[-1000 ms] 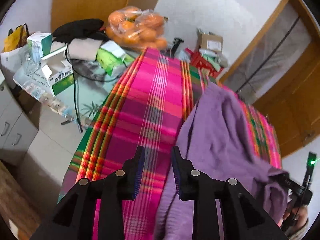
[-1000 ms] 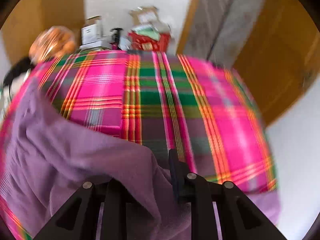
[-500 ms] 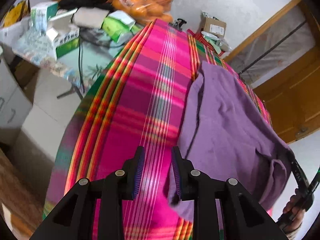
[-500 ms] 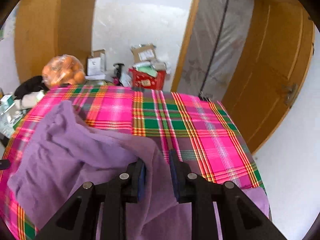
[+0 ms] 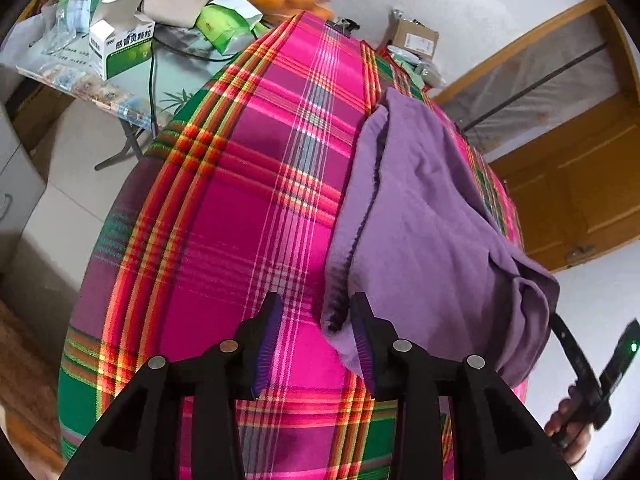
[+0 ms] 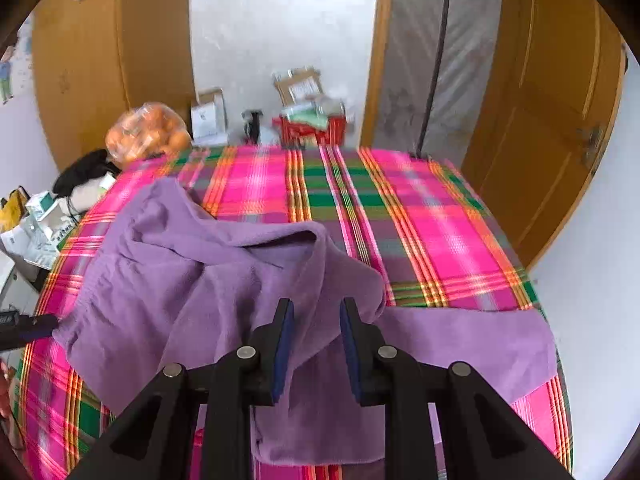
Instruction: Fold clothes
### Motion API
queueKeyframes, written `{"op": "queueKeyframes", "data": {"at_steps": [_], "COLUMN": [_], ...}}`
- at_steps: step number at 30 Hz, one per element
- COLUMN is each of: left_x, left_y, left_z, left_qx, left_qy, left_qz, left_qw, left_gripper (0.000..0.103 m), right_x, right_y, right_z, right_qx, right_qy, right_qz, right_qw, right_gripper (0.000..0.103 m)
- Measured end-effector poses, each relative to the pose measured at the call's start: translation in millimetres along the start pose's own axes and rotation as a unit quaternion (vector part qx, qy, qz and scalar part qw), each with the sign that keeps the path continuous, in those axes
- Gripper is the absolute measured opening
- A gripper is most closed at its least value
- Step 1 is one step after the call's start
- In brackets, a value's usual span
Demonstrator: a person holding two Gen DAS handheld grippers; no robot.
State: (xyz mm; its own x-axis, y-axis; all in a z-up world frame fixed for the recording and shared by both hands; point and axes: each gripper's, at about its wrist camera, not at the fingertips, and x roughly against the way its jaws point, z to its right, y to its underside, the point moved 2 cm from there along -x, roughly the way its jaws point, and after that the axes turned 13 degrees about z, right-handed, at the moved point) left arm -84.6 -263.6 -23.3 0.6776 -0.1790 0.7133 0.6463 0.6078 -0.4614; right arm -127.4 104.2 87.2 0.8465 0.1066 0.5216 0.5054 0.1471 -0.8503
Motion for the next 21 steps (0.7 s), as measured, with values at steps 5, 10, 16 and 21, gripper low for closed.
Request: {"op": "queueKeyframes", "data": {"at_steps": [5,10,16,21], "left_x": [-4.8,-5.9,-2.1,-12.1], "left_y": [6.3,10.7,9.9,10.8], "left_z": [7.4,11.6,11.7,15.5], "left_qx": [-0.006,-0.011,-0.008,0.0], "left_qy": [0.007,0.014,0.009,0.022], "left_qz": [-0.009,-0.016,-0.011,-0.028], "left_qw": [0.9999,0.9997,0.9999,0.9994], "left_gripper": [0.037,0.037,0.037,0.037], "right_x": [35.0,29.2,5.4,-4.1], "right_y": [18.9,53.9,77.0,92.1], "right_z": [-34.6,-95.3,-145.0,-167.0], "right_qx": [0.033,0.081,0.096,0.115], "right_qy": [-0.06,-0.169,-0.253,-0.278], "right_qz": [0.064,0.023,-0.032,-0.05], "right_qw": [0.996,0.982,0.962,0.952], "right_gripper": [0.025,0.025,0.027,0.042]}}
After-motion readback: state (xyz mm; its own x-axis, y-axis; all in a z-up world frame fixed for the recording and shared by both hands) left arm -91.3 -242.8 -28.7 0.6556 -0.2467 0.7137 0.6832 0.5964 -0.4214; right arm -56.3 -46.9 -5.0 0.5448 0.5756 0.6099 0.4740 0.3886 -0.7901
